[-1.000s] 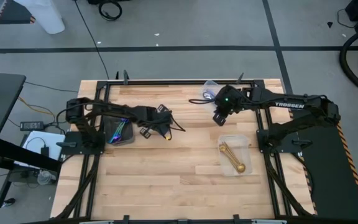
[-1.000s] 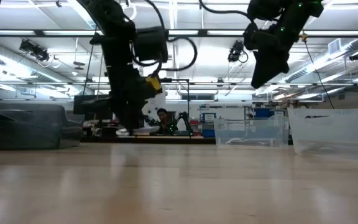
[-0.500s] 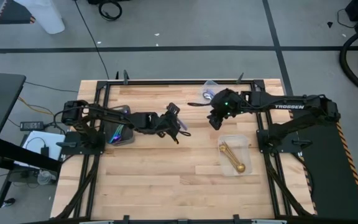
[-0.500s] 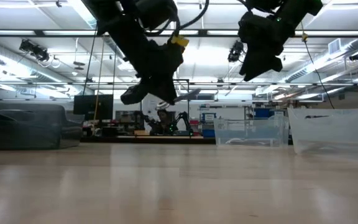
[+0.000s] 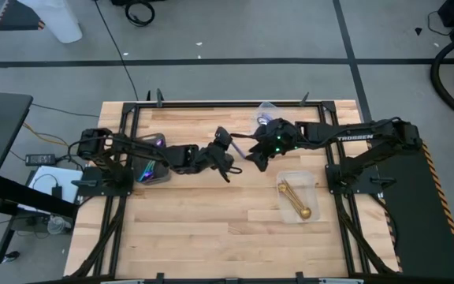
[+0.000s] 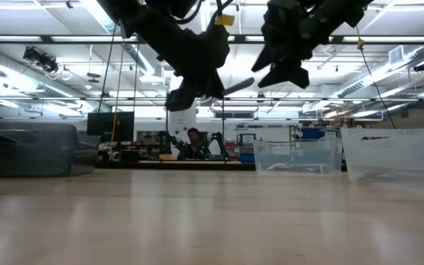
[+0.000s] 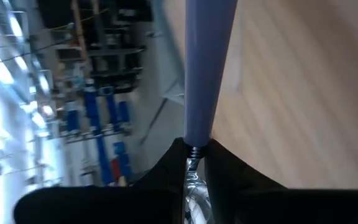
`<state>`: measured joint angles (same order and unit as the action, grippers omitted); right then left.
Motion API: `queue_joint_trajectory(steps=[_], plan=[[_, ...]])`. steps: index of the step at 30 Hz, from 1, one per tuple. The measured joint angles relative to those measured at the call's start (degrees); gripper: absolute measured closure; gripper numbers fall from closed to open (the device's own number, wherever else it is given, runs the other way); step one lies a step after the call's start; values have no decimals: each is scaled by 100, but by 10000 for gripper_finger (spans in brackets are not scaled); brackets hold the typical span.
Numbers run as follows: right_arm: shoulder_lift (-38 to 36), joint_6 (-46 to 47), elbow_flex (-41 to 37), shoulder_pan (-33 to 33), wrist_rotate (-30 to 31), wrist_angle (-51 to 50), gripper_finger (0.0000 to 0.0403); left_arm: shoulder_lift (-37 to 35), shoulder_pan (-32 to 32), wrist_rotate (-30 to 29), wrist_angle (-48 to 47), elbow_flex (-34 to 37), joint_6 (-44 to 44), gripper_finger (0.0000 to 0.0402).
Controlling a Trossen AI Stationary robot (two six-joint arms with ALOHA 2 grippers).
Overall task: Sort silverware by color (type)
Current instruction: Put the purple spoon into the top transparent bin
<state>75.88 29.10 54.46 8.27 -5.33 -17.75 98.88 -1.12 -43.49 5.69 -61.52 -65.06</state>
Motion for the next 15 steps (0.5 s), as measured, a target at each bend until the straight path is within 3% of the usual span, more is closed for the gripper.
queue_joint_trajectory(steps=[7, 15], plan=[[-28, 237, 0, 4, -360, 796, 198, -1, -208, -543, 665, 0, -875, 360], [-11, 304, 2, 11, -385, 840, 198, -14, -399, -798, 1763, -13, -1829, 360]])
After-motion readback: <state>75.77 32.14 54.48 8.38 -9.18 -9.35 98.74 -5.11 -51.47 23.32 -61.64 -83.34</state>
